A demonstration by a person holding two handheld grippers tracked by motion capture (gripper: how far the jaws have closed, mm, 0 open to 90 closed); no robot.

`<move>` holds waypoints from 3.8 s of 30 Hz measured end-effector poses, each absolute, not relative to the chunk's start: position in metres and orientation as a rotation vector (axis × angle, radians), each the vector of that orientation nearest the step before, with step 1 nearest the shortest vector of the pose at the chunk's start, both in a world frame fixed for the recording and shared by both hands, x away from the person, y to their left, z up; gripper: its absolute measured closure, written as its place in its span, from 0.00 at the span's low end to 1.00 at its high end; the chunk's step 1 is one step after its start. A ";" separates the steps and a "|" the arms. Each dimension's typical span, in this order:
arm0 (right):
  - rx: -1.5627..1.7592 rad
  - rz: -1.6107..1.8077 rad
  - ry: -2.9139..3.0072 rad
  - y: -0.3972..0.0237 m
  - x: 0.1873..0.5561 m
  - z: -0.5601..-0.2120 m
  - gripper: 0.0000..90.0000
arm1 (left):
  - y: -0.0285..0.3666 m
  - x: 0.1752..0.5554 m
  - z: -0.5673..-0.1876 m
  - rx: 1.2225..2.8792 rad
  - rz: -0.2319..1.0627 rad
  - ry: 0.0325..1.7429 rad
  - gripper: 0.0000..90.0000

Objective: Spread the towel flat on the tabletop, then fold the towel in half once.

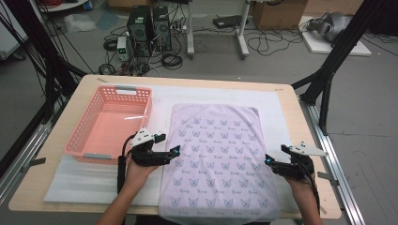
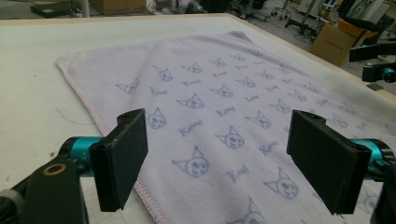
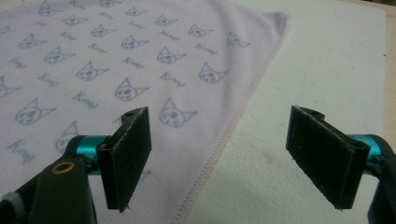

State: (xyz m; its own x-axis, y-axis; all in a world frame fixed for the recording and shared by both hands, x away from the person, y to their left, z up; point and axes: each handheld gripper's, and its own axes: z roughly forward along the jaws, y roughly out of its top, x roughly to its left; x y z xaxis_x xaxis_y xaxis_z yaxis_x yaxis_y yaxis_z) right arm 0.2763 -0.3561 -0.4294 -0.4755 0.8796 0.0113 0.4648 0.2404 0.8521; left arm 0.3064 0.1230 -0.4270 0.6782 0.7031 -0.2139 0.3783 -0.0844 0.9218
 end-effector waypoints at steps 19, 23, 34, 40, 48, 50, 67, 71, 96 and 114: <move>1.252 1.185 2.066 -0.361 0.294 -0.426 0.23 | 0.103 0.324 -0.411 1.712 0.330 0.893 0.25; 1.252 1.195 2.077 -0.362 0.306 -0.423 0.23 | 0.096 0.338 -0.407 1.727 0.339 0.908 0.25; 1.323 1.169 2.135 -0.357 0.347 -0.426 0.23 | 0.089 0.379 -0.420 1.769 0.362 1.060 0.33; 1.341 1.098 2.163 -0.348 0.373 -0.425 0.23 | 0.088 0.398 -0.435 1.805 0.419 1.178 0.37; 1.403 1.031 2.121 -0.343 0.394 -0.435 0.31 | 0.086 0.413 -0.451 1.835 0.473 1.288 0.42; 1.412 1.008 2.126 -0.342 0.397 -0.438 0.34 | 0.083 0.416 -0.450 1.870 0.475 1.282 0.46; 1.315 0.908 2.159 -0.327 0.404 -0.439 0.96 | 0.085 0.417 -0.445 1.852 0.458 1.259 0.93; 1.347 1.031 2.093 -0.337 0.401 -0.431 0.96 | 0.087 0.412 -0.433 1.792 0.472 1.217 0.93; 1.221 1.246 2.124 -0.357 0.302 -0.408 0.94 | 0.108 0.322 -0.404 1.807 0.324 0.971 0.92; 1.272 1.199 2.182 -0.355 0.269 -0.426 0.67 | 0.113 0.290 -0.436 1.884 0.312 0.991 0.57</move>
State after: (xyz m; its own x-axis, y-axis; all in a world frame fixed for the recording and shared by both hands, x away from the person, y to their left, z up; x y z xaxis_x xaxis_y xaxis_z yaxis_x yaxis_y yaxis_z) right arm 0.2692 -0.3547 -0.4259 -0.5389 0.8346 0.1143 0.5441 0.2414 0.8035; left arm 0.2897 0.1130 -0.4362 0.6389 0.7458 -0.1887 0.5037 -0.2203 0.8353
